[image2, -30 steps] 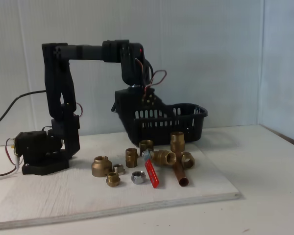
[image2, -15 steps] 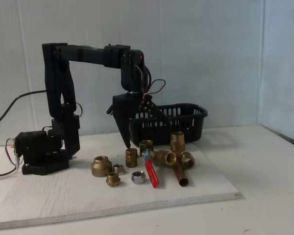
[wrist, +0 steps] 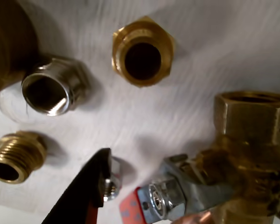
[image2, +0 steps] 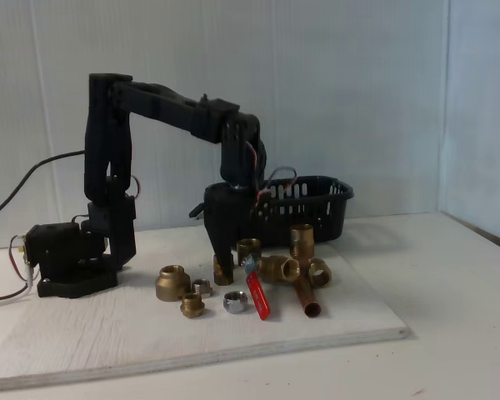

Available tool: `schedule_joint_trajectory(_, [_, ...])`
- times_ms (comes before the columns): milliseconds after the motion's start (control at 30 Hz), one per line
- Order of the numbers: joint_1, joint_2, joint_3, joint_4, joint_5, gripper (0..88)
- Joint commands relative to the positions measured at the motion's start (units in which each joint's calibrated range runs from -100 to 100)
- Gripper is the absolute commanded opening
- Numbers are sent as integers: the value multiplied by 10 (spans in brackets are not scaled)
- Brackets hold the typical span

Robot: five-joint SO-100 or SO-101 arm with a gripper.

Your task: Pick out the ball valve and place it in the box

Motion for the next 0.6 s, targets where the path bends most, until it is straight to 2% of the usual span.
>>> schedule_joint_trajectory(0, [-3, 2, -24, -3, 3, 445])
schedule_joint_trajectory(567, [-15, 19, -85, -11, 3, 445])
